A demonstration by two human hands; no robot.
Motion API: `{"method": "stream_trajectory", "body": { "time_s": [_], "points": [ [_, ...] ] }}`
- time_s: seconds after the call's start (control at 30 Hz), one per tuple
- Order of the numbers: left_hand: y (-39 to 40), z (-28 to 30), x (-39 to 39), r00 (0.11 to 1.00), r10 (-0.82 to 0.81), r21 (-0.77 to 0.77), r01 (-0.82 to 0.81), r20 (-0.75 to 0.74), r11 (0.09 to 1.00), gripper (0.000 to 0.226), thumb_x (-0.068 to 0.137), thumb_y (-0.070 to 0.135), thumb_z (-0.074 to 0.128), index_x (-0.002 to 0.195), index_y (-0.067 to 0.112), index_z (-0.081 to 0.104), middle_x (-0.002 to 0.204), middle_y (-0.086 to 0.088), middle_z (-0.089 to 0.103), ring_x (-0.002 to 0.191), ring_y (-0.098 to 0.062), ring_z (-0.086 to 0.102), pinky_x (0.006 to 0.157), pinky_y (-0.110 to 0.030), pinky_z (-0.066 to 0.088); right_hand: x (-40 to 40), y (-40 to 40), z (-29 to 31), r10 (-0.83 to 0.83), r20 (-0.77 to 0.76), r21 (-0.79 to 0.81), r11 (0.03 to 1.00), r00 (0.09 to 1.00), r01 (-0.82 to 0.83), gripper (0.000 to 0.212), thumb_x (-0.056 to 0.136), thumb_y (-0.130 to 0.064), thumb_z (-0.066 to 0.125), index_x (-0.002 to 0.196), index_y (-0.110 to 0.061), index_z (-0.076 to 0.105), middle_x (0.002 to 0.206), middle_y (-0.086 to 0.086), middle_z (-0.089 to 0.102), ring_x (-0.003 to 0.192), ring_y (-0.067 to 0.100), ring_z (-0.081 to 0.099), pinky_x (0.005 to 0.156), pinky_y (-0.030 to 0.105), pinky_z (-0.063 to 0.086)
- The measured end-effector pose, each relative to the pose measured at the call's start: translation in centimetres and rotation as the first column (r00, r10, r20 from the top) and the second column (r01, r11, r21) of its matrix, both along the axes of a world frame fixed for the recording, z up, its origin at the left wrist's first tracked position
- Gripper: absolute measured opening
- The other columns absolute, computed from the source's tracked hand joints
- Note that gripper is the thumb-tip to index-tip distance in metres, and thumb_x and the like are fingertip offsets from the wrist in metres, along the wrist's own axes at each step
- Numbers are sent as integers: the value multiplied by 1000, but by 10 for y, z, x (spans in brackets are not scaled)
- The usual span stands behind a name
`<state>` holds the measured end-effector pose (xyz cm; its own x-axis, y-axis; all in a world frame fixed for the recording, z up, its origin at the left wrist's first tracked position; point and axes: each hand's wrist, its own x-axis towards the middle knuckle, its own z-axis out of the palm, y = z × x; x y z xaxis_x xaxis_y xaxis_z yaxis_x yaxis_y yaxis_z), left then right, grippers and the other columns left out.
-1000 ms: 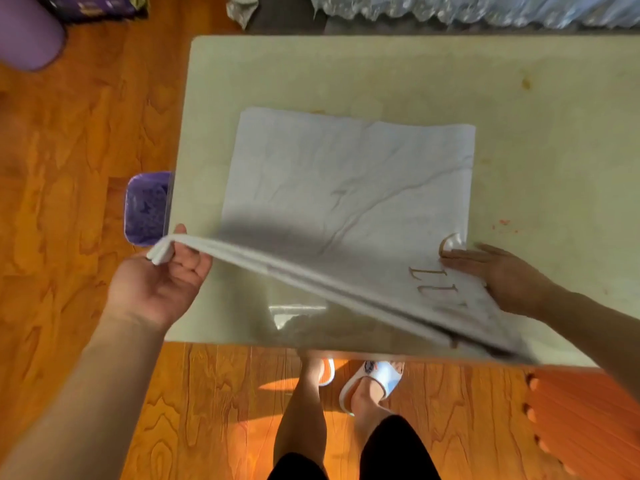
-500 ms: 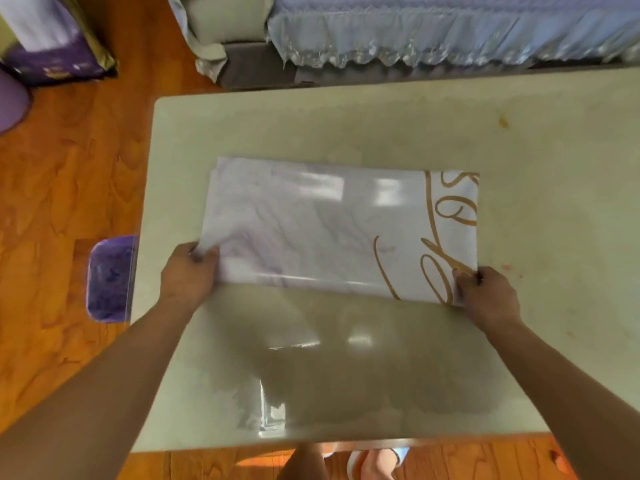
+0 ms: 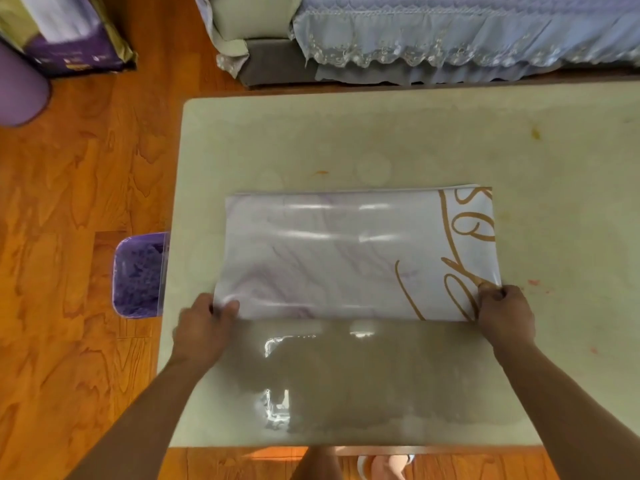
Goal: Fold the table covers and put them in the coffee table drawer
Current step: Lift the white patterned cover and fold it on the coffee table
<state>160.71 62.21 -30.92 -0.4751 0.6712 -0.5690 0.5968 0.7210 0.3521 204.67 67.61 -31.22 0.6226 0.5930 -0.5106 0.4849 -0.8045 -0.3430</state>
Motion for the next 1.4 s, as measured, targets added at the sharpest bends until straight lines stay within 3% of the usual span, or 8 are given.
{"method": "stream_trajectory", "body": {
  "time_s": [0.27, 0.4, 0.5, 0.67, 0.83, 0.93, 1.2, 1.4],
  "points": [
    [-18, -10, 7, 958, 211, -55, -204, 196, 977, 32, 101, 42, 56, 103, 11, 64, 90, -7, 67, 86, -29, 64, 68, -35, 43, 6, 8, 5, 53, 28, -101, 994, 998, -50, 39, 98, -32, 50, 124, -5, 58, 109, 21, 62, 91, 35, 52, 80, 41, 43],
    [-13, -19, 8, 977, 165, -67, -157, 137, 985, 39, 102, 42, 53, 110, 6, 67, 96, -14, 68, 93, -36, 64, 76, -37, 44, -21, 14, 15, 226, 376, 37, 965, 899, -259, 54, 87, -29, 49, 134, 0, 44, 135, 29, 45, 116, 47, 46, 93, 57, 41],
    [-16, -19, 13, 977, 182, -38, -179, 109, 983, 39, 103, 42, 51, 118, 9, 65, 104, -12, 69, 96, -32, 62, 80, -38, 46, -57, 42, 15, 483, 461, 171, 774, 744, -609, 59, 83, -21, 58, 137, -1, 46, 140, 30, 43, 120, 49, 43, 97, 58, 39],
    [-31, -8, 14, 965, 177, 50, -189, 193, 981, 31, 103, 43, 50, 111, 16, 61, 93, -3, 66, 85, -21, 63, 67, -32, 45, -164, 110, 0, 871, 402, 226, 204, 282, -953, 49, 94, -30, 53, 136, -5, 55, 138, 21, 55, 122, 44, 52, 103, 54, 45],
    [-66, 8, 14, 922, 108, 214, -198, 372, 956, 11, 102, 31, 53, 96, 22, 55, 86, 2, 64, 79, -4, 63, 62, -16, 48, -260, 119, -18, 976, 215, 130, 8, 36, -992, 52, 104, -40, 41, 150, -15, 41, 150, 8, 45, 133, 33, 39, 112, 45, 34],
    [-69, 3, 9, 912, 119, 232, -223, 392, 947, 7, 101, 23, 58, 95, 25, 59, 85, 7, 67, 83, -1, 64, 65, -12, 47, -280, 112, -23, 962, 271, 86, 8, 31, -996, 50, 104, -43, 40, 146, -17, 46, 140, 9, 47, 123, 33, 40, 104, 44, 38],
    [-73, -23, -2, 878, 166, 226, -291, 448, 929, 28, 102, 44, 48, 92, 19, 57, 80, -9, 62, 75, -25, 60, 66, -35, 48, -303, 148, -26, 927, 244, 115, 264, 285, -958, 29, 101, -32, 50, 114, -8, 61, 119, 14, 53, 110, 36, 47, 86, 46, 42],
    [-72, -34, 2, 914, 178, 242, -278, 365, 930, 17, 102, 44, 47, 101, 28, 52, 80, 6, 63, 73, -12, 64, 68, -44, 56, -321, 144, -31, 928, 337, 93, 133, 157, -987, 27, 104, -32, 43, 111, -14, 61, 109, 10, 56, 100, 34, 51, 78, 43, 40]
  ]
}}
